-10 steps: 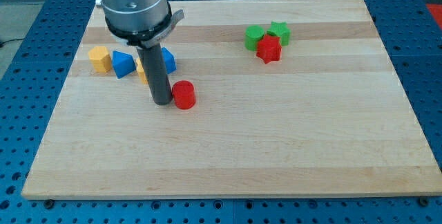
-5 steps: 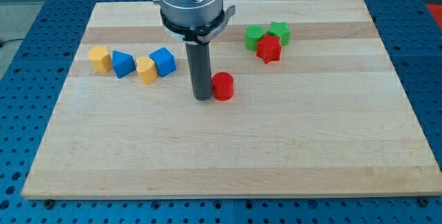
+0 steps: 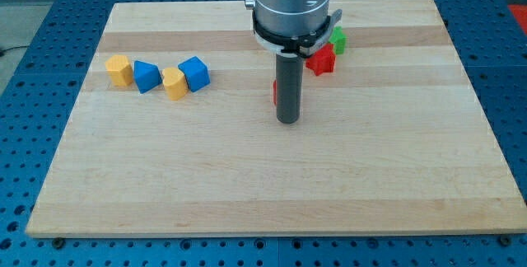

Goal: Push the red circle into the green circle

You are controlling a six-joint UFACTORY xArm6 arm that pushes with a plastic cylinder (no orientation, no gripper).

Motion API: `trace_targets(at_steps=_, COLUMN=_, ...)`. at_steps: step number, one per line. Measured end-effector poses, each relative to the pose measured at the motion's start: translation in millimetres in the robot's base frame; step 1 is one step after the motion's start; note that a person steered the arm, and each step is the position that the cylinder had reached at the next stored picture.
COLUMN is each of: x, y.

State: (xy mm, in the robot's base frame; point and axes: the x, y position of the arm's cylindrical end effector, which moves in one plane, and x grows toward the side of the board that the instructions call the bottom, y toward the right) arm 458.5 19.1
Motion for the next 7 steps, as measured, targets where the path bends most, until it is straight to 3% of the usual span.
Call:
trace_targets(at_steps=2, x=-62.1, y=0.0)
trace_targets(at_steps=4, x=-67.3, y=-69.8)
trace_targets(at_steps=5, x=-77.8, y=-26.0)
trace_targets(at_steps=6, x=-119.1, y=10.2)
trace_targets(at_steps=7, x=-121.5, y=13.8)
